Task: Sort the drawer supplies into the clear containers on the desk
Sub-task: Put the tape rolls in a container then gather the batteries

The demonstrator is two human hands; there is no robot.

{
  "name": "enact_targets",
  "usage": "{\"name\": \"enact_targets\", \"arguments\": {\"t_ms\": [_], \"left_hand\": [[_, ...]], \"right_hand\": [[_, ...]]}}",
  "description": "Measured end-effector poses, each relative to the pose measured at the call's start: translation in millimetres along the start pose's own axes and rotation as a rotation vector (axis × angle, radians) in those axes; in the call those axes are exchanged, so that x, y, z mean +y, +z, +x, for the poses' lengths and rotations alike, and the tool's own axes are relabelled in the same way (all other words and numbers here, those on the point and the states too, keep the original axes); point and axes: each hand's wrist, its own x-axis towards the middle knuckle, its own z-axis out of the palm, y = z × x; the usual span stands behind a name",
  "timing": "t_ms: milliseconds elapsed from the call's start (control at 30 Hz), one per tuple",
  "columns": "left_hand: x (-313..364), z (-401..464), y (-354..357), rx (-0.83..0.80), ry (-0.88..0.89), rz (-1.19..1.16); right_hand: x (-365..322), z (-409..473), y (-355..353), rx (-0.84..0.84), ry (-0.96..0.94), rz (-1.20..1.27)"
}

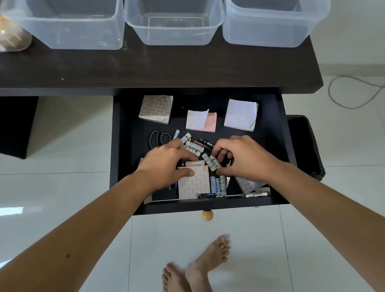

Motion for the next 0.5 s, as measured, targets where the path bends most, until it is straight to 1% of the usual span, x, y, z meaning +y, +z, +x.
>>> {"name": "enact_targets", "arguments": {"t_ms": [167,267,333,433,500], "left_hand": [[-2.4,-0.5,2.3,0.077,-0.001,-0.045],[-3.0,-0.4,4.0,0.081,0.018,-0.033],[-2.9,-0.3,4.9,0.078,0.034,-0.025],[-3.7,-2.5,3.3,0.088,0.033,-0.099],[-5.1,-4.4,1.1,0.114,0.046,-0.188]], "right_hand": [[6.2,1.0,2.2,0.034,0.043,0.117],[6.9,1.8,3.3,0.037,0.026,0.113],[5.6,1.0,2.4,0.072,0.019,0.143],[4.6,-0.4,-1.9,0.145,0.048,0.284],[4.8,0.5,-4.9,0.173,0.069,0.312]]}}
